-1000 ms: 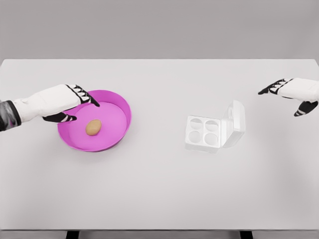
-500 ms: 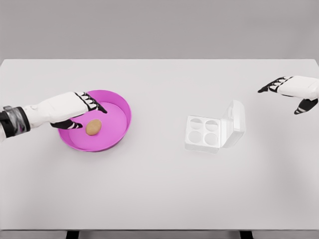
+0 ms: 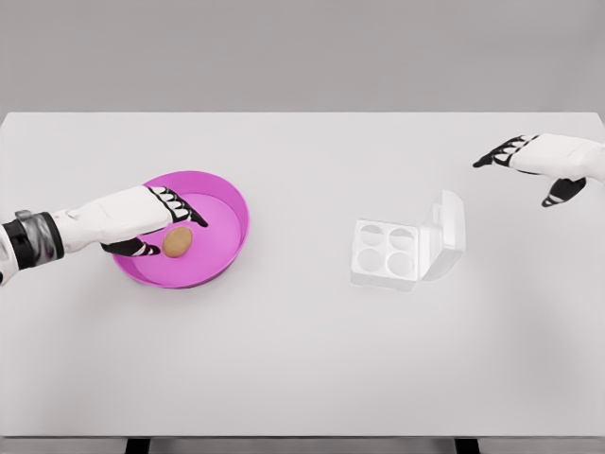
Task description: Pack egg into the box and close the box lid
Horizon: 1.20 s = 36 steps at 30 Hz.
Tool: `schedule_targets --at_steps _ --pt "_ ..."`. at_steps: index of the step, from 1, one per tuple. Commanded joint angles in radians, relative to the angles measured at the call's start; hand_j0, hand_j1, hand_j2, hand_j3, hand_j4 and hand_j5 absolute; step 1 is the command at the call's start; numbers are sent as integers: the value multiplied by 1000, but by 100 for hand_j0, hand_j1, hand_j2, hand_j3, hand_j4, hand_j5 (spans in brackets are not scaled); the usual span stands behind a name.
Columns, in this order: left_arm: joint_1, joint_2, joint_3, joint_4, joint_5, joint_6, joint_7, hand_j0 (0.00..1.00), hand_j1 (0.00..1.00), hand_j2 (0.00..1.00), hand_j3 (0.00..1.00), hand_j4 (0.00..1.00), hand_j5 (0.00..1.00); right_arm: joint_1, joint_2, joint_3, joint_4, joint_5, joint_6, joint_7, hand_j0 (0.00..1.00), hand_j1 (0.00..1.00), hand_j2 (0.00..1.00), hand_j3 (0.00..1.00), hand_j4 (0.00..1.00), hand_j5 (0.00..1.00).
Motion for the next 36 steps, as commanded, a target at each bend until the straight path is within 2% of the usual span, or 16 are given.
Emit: schedule_targets --at_steps 1,7,14,36 --pt "0 1 -7 0 6 3 0 81 81 81 81 81 81 0 3 -2 -2 -2 1 0 100 100 100 100 100 100" --pt "0 1 -11 5 4 3 0 82 82 82 82 82 82 0 2 -2 -2 1 1 0 100 100 100 100 100 100" --pt "0 -4 -14 9 -36 3 0 82 82 82 82 82 82 -2 3 -2 0 1 1 0 100 100 100 100 100 100" --pt "6 -33 -14 32 -45 3 0 80 80 80 80 80 80 -15 15 -2 0 4 1 0 100 100 100 100 100 100"
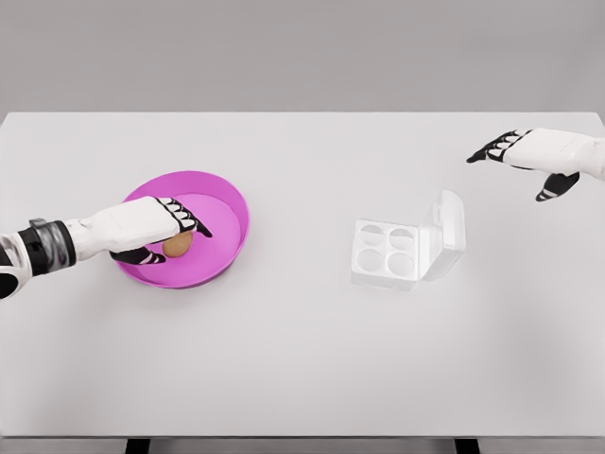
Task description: Pack egg into the box and close the box lid
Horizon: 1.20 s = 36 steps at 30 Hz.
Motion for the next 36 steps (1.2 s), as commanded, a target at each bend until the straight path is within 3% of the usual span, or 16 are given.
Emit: schedule_targets --at_steps 1,15,36 --pt "0 -1 0 3 6 3 0 79 79 79 79 79 79 0 1 -2 0 -5 1 0 100 100 100 100 100 100" --pt "0 -3 -18 12 6 3 3 78 78 78 78 78 78 0 1 -2 -2 -5 1 0 100 100 100 100 100 100" --pt "-2 -1 -15 17 9 3 3 61 61 61 61 61 61 0 1 -2 0 -5 1 0 100 100 100 100 100 100"
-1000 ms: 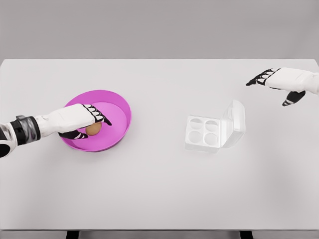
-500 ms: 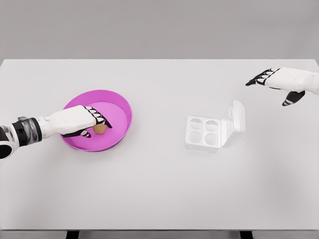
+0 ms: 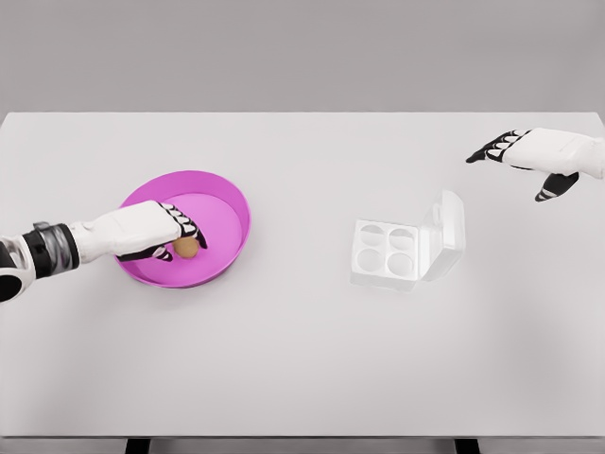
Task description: Pack egg into the box and close the box lid
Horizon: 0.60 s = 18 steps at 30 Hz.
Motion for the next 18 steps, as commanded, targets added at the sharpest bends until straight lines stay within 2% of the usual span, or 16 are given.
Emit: schedule_targets --at_steps 1,18 --pt "2 1 2 0 -1 0 0 60 60 60 60 60 60 0 -1 -2 0 -5 1 -1 100 100 100 100 100 100" --pt "-3 -1 11 -9 9 0 6 48 48 48 48 48 48 -2 -1 -2 -2 -5 1 -1 100 100 100 100 100 100"
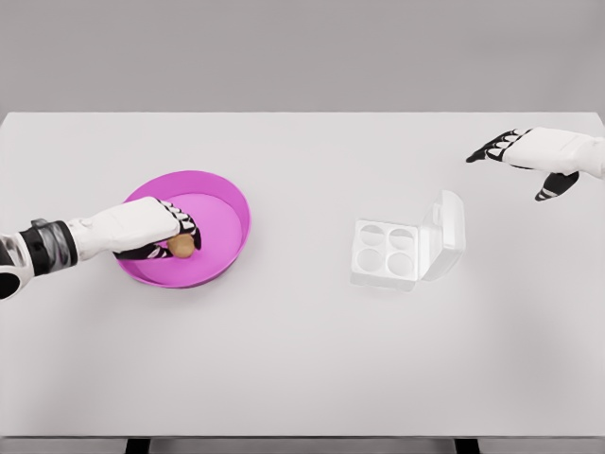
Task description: Pack egg into the box and close the box lid
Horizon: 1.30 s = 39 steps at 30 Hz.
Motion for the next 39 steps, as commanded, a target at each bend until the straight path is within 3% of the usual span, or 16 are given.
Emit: schedule_targets --at_steps 1,27,39 --pt "0 0 2 -4 8 3 2 48 48 48 48 48 48 0 -1 -2 0 -5 1 -1 100 100 100 100 100 100" --pt "-14 -55 8 -53 81 3 5 45 45 45 45 45 45 -14 13 -2 -6 -5 1 1 100 100 100 100 100 100" --pt "-35 -127 8 -59 94 3 5 45 45 45 45 45 45 -23 16 -2 -24 -5 1 41 100 100 100 100 100 100"
